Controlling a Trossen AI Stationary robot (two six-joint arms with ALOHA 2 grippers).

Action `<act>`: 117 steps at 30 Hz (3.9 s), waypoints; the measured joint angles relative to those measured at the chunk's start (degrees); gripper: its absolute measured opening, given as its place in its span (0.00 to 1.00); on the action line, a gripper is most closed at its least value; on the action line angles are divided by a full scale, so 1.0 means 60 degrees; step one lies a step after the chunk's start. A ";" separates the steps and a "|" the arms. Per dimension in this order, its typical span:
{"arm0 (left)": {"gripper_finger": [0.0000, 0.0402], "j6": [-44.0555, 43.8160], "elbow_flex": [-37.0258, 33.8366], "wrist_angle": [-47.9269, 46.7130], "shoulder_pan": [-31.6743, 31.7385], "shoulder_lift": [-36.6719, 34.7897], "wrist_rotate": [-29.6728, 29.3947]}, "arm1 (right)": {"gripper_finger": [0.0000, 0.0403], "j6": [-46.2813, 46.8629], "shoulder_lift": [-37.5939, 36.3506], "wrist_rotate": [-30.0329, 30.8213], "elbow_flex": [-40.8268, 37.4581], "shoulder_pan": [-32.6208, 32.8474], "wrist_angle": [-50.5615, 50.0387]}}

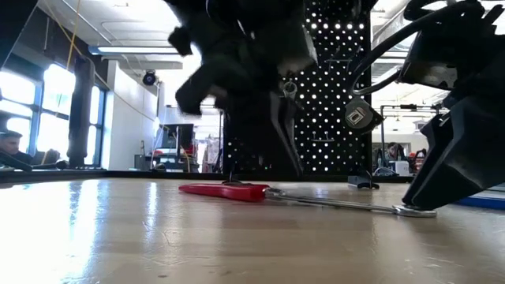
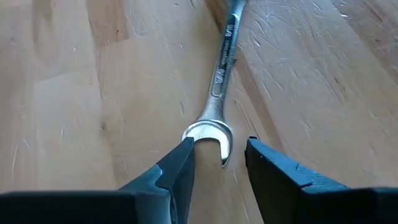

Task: Hang tools onto peg board
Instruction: Hang the wrench on the peg board

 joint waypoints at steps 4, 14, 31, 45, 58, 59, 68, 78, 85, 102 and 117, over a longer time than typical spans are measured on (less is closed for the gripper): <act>0.19 -0.0152 -0.0006 -0.0112 0.0060 -0.0558 0.0034 | 0.34 -0.0026 -0.0270 0.0107 -0.0039 0.0103 -0.0032; 0.33 -0.0161 -0.0082 -0.0018 0.0149 -0.0592 0.0789 | 0.34 -0.0282 -0.0847 0.0654 -0.0072 0.0290 -0.0240; 0.46 -0.0335 -0.0071 0.0269 0.0127 -0.0117 0.1595 | 0.34 0.0058 -0.0006 0.0178 -0.0017 0.0229 -0.0157; 0.52 -0.0510 -0.0064 0.0255 0.0127 0.0447 0.1624 | 0.34 -0.0021 -0.0251 0.0407 -0.0064 0.0340 0.0057; 0.52 -0.0412 -0.0064 0.0462 0.0142 0.0458 0.1324 | 0.34 -0.0284 -0.0658 0.0570 -0.0072 0.0376 -0.0148; 0.52 -0.0415 -0.0064 0.0470 0.0142 0.0458 0.1324 | 0.34 -0.0288 -0.0661 0.0586 -0.0072 0.0341 -0.0148; 0.52 -0.0417 -0.0064 0.0455 0.0145 0.0458 0.1324 | 0.34 -0.0736 -0.0672 0.0609 -0.0061 0.0068 -0.0115; 0.52 -0.0416 -0.0064 0.0362 0.0145 0.0458 0.1325 | 0.22 -0.0631 -0.0472 0.0379 -0.0039 0.0158 0.0008; 0.52 -0.0412 -0.0064 0.0377 0.0145 0.0458 0.1288 | 0.14 -0.0694 -0.0472 0.0230 -0.0035 0.0159 0.0001; 0.44 -0.0678 0.0010 0.0040 0.0182 0.0899 0.0924 | 0.11 -0.0614 -0.0436 0.0222 -0.0035 0.0162 -0.0024; 0.00 0.0204 -0.0016 -0.0377 -0.0024 0.0892 0.0341 | 0.11 -0.0612 -0.0417 0.0390 -0.0047 0.0144 -0.0086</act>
